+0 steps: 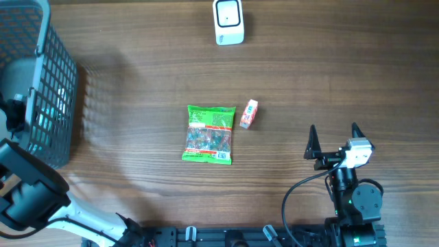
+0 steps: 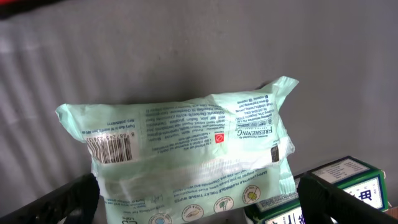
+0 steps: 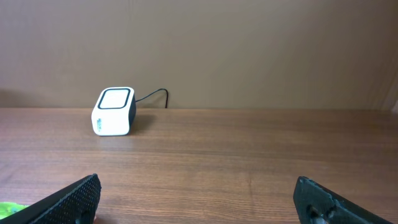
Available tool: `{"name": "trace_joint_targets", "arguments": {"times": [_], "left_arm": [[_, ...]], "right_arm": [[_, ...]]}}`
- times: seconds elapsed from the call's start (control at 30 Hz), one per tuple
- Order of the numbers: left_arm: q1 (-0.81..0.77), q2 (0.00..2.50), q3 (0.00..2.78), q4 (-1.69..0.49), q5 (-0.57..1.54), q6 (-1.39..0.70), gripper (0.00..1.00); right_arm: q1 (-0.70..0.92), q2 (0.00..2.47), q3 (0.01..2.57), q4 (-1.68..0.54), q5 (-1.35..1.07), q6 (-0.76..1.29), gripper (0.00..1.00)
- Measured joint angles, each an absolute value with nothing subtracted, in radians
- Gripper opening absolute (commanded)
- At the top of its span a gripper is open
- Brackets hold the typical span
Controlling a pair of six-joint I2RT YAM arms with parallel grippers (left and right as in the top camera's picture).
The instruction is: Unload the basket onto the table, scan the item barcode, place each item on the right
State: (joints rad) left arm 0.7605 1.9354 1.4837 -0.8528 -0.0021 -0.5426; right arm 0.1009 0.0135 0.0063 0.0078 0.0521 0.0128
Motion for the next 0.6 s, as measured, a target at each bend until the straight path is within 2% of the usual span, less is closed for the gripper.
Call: {"name": "trace_joint_targets", "arguments": {"times": [0.2, 0.23, 0.37, 0.6], "left_arm": [[0.760, 1.945, 1.415, -0.759, -0.009, -0.543, 0.98], [0.760, 1.953, 1.407, -0.751, -0.013, -0.543, 0.92], [0.761, 1.967, 1.396, -0.737, -0.021, -0.535, 0.58], [0.766, 1.961, 1.422, -0.776, -0.021, -0.535, 0.54]], "right_arm": [[0.101, 0.014, 0.006, 0.008, 0.052, 0.013, 1.00], [0.101, 0.014, 0.006, 0.008, 0.052, 0.013, 1.00], [0.101, 0.014, 0.006, 0.008, 0.052, 0.013, 1.00], [0.101, 0.014, 0.006, 0.008, 0.052, 0.013, 1.00]]}}
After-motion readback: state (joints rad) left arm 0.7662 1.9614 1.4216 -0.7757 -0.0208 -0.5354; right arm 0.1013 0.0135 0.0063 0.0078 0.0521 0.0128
